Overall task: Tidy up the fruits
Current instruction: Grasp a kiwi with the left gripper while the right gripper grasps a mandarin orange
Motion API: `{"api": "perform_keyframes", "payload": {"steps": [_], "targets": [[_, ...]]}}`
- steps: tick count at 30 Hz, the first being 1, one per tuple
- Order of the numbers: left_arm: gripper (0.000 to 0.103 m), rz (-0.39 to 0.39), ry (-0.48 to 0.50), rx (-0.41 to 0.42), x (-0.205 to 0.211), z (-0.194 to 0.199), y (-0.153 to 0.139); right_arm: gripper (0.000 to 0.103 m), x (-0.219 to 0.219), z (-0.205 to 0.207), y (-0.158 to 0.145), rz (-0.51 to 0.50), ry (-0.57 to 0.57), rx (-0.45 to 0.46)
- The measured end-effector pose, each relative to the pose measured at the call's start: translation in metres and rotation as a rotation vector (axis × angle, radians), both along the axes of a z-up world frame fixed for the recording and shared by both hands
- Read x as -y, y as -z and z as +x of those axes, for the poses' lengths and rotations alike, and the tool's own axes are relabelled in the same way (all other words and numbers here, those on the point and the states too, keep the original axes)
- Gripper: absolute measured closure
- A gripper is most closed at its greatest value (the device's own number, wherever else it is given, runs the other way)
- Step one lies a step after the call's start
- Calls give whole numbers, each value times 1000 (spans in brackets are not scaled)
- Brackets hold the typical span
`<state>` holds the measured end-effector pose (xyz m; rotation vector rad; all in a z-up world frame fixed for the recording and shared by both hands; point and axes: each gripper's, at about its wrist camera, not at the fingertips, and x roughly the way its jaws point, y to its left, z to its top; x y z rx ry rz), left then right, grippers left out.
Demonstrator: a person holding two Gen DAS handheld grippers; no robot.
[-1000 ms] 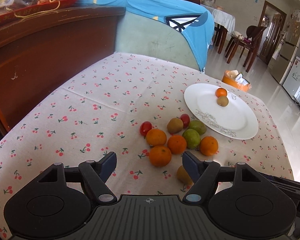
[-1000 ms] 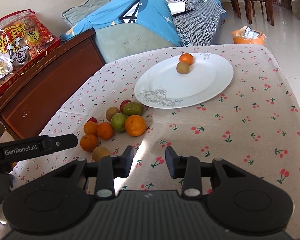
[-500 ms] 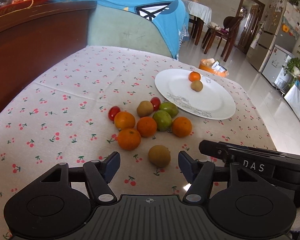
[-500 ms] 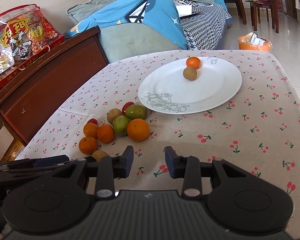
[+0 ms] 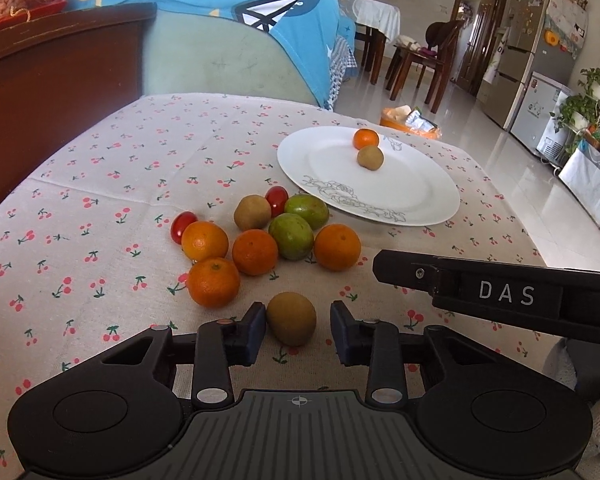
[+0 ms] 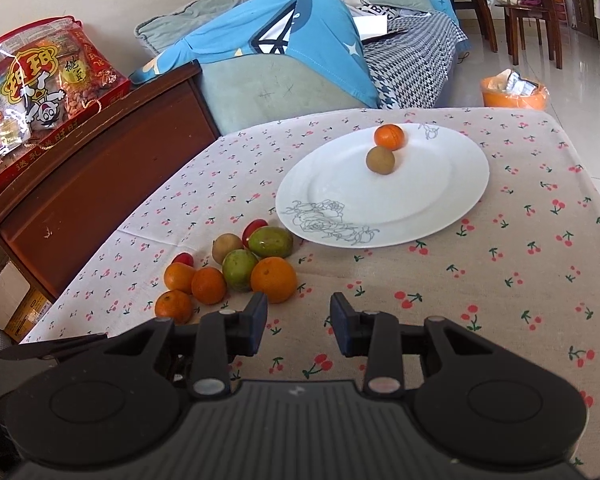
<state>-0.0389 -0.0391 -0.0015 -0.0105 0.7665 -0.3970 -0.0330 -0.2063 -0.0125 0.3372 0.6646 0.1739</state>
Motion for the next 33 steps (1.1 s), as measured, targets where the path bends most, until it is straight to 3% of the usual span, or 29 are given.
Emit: {"api": "perform_keyframes", "payload": {"steps": [7,11,30,33], "targets": [[70,27,3,20,4,0,1,67,-7,13,1,-3,-29,11],[78,41,-8,28,3,-1,1,67,-9,19,3,-4,-33,11],[78,50,-61,22,-10,-4,0,67,-28,37,14,-69,-68,22],[78,49,-63,21,-10,-5,0,71,-30,36,14,-91,-71,28]]}}
